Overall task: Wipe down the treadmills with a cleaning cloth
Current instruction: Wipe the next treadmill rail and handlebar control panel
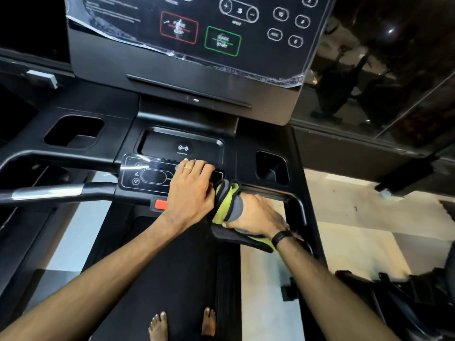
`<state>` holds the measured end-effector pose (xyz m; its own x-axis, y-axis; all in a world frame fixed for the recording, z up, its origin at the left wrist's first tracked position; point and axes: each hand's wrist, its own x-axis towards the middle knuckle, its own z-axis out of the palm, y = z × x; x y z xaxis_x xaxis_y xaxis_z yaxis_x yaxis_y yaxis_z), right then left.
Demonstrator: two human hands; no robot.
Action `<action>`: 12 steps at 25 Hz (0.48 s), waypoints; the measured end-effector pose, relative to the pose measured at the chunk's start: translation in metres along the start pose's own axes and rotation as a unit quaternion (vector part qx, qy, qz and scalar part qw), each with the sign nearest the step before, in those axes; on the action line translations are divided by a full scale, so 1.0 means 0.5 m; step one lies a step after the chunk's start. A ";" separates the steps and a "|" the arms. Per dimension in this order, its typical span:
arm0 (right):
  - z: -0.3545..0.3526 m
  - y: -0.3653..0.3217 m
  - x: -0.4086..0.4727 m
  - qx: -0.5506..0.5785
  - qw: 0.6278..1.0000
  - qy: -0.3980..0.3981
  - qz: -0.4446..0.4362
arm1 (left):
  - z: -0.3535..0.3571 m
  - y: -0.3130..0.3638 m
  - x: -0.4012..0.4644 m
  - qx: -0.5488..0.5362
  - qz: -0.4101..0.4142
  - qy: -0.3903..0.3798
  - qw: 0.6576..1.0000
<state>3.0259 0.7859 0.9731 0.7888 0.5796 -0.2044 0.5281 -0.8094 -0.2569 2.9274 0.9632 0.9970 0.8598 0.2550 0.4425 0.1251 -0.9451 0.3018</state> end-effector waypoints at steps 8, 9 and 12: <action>-0.025 0.056 -0.014 0.044 0.999 -0.026 -0.011 | 0.009 0.015 0.012 0.059 -0.021 -0.009 0.998; 0.002 0.060 -0.036 0.016 1.000 0.017 0.004 | 0.010 0.020 0.011 0.069 -0.028 -0.005 0.997; 0.038 0.077 -0.057 -0.047 0.997 0.066 -0.011 | 0.016 0.033 0.010 0.078 -0.035 -0.001 0.996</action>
<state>3.0176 0.7400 0.9510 0.8084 0.5843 -0.0717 0.5675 -0.8059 -0.1685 2.9376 0.9471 0.9974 0.8473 0.3212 0.4230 0.2604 -0.9453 0.1964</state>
